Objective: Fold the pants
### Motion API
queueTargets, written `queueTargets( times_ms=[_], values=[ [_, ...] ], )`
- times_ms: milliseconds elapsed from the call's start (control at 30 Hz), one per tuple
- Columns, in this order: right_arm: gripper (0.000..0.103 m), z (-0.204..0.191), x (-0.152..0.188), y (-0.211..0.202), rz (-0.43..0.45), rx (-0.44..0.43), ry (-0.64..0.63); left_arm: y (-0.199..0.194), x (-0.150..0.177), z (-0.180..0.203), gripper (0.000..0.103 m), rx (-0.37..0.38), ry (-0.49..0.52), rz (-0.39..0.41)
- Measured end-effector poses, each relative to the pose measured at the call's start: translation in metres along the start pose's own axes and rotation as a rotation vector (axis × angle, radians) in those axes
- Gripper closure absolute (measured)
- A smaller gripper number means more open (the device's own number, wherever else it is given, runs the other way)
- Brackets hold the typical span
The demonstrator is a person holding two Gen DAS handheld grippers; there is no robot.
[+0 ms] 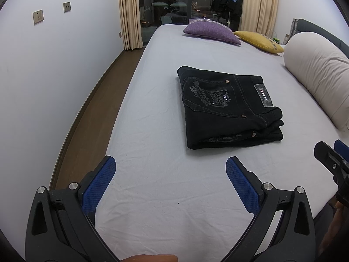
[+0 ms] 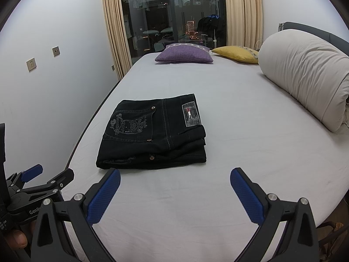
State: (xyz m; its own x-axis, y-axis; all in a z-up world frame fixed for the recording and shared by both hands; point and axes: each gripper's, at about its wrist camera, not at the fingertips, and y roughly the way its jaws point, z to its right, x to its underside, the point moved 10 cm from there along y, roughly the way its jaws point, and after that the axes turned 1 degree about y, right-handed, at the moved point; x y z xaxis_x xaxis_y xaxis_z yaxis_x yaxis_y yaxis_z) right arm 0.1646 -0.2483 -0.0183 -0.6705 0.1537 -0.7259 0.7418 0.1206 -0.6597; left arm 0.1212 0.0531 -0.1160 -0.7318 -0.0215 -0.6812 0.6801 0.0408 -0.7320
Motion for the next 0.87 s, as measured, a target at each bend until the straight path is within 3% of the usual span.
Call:
queueTargets(
  times_ms=[867],
  values=[
    [0.000,0.0008,0.0031,0.0005,-0.005,-0.006,0.004,-0.0064,0.0057,0.0032,0.000,-0.007,0.002,0.010]
  ],
)
